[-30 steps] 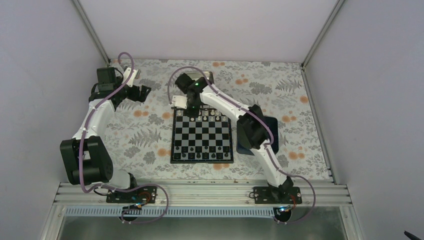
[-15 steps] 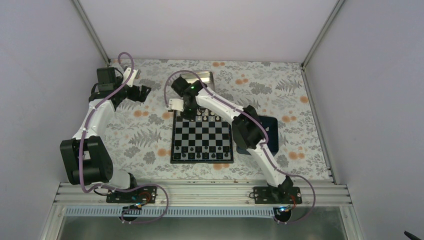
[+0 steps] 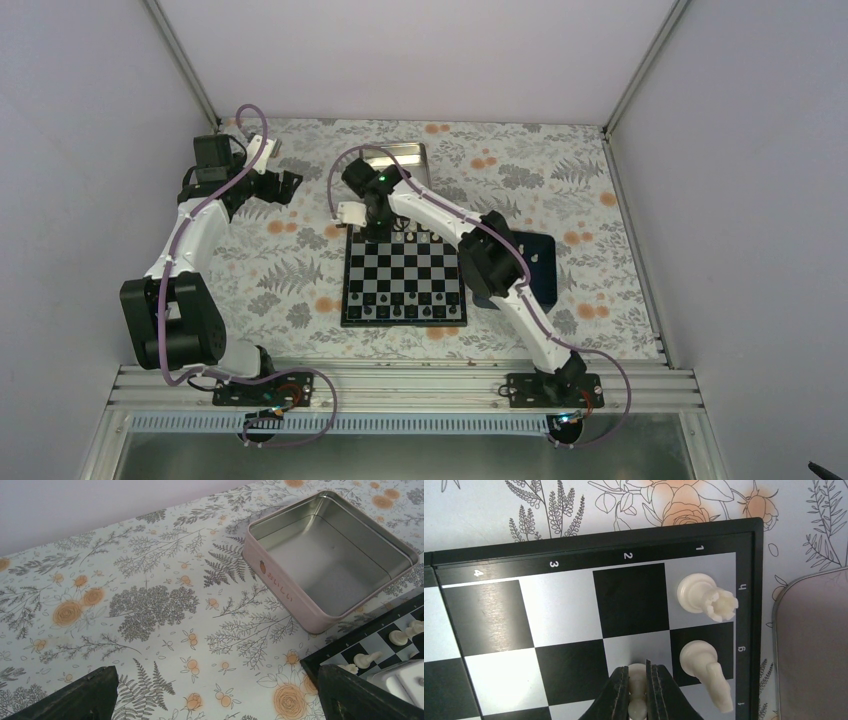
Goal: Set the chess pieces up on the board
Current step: Place the chess piece on the chessboard.
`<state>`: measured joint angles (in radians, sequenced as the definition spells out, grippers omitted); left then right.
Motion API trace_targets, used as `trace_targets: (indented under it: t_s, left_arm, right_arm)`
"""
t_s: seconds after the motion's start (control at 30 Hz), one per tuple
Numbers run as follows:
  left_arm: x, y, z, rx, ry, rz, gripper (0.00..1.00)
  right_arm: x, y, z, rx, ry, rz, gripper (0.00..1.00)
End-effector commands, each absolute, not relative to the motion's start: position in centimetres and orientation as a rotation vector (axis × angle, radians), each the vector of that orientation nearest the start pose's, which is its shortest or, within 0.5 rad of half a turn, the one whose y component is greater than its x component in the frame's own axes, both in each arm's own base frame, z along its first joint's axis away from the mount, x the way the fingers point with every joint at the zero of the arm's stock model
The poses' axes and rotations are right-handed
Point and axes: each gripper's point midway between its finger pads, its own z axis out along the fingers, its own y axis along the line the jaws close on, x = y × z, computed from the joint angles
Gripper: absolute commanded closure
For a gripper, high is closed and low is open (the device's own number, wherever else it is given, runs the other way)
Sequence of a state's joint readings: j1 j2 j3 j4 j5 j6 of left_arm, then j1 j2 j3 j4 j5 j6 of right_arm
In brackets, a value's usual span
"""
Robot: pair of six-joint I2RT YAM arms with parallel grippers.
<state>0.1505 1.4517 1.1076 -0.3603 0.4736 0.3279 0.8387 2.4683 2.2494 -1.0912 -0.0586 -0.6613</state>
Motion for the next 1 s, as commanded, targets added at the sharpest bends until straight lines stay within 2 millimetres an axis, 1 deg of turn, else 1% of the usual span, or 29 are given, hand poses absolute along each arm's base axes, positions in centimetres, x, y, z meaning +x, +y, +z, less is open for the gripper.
trace_targets:
  t_s: [0.0, 0.17, 0.23, 0.43, 0.57, 0.67, 0.73, 0.8, 0.83, 0.87, 0.9, 0.93, 0.97]
  left_arm:
    - [42.0, -1.6, 21.0, 0.442, 2.126, -0.285, 0.01]
    - [42.0, -1.6, 20.9, 0.443, 2.128, -0.289, 0.02]
    - [42.0, -1.6, 20.9, 0.444, 2.128, -0.288, 0.02]
    - [42.0, -1.7, 20.8, 0.447, 2.129, -0.293, 0.01]
    - [42.0, -1.8, 20.9, 0.453, 2.126, -0.297, 0.02]
    - [41.9, -1.8, 20.9, 0.454, 2.127, -0.299, 0.02]
    - [41.9, -1.8, 20.9, 0.453, 2.127, -0.298, 0.02]
    - [41.9, -1.8, 20.9, 0.454, 2.125, -0.298, 0.02]
    - [41.9, -1.8, 20.9, 0.454, 2.126, -0.298, 0.02]
    - [41.9, -1.8, 20.9, 0.453, 2.126, -0.298, 0.02]
    - [41.9, -1.8, 20.9, 0.453, 2.126, -0.297, 0.02]
    - [41.9, -1.7, 21.0, 0.454, 2.125, -0.295, 0.02]
    - [41.9, -1.7, 20.9, 0.455, 2.127, -0.295, 0.02]
  right_arm:
    - [35.6, 42.0, 4.4, -1.976, 2.072, 0.129, 0.92]
    - [35.7, 42.1, 4.3, -1.968, 2.076, 0.131, 0.9]
    - [35.7, 42.2, 4.4, -1.96, 2.072, 0.129, 0.88]
    - [35.9, 42.6, 5.5, -1.933, 2.057, 0.144, 0.81]
    - [35.9, 42.4, 7.1, -1.915, 2.049, 0.135, 0.74]
    - [35.9, 42.0, 9.4, -1.886, 2.034, 0.126, 0.72]
    - [35.8, 41.8, 12.0, -1.851, 2.013, 0.125, 0.72]
    - [35.1, 40.9, 14.8, -1.829, 1.992, 0.125, 0.71]
    - [34.7, 40.3, 16.0, -1.816, 1.985, 0.12, 0.71]
    - [34.3, 39.4, 18.1, -1.792, 1.97, 0.116, 0.7]
    - [33.9, 38.4, 19.3, -1.776, 1.969, 0.113, 0.7]
    - [33.5, 37.4, 20.2, -1.765, 1.974, 0.109, 0.7]
    - [33.2, 35.9, 20.5, -1.752, 1.996, 0.091, 0.7]
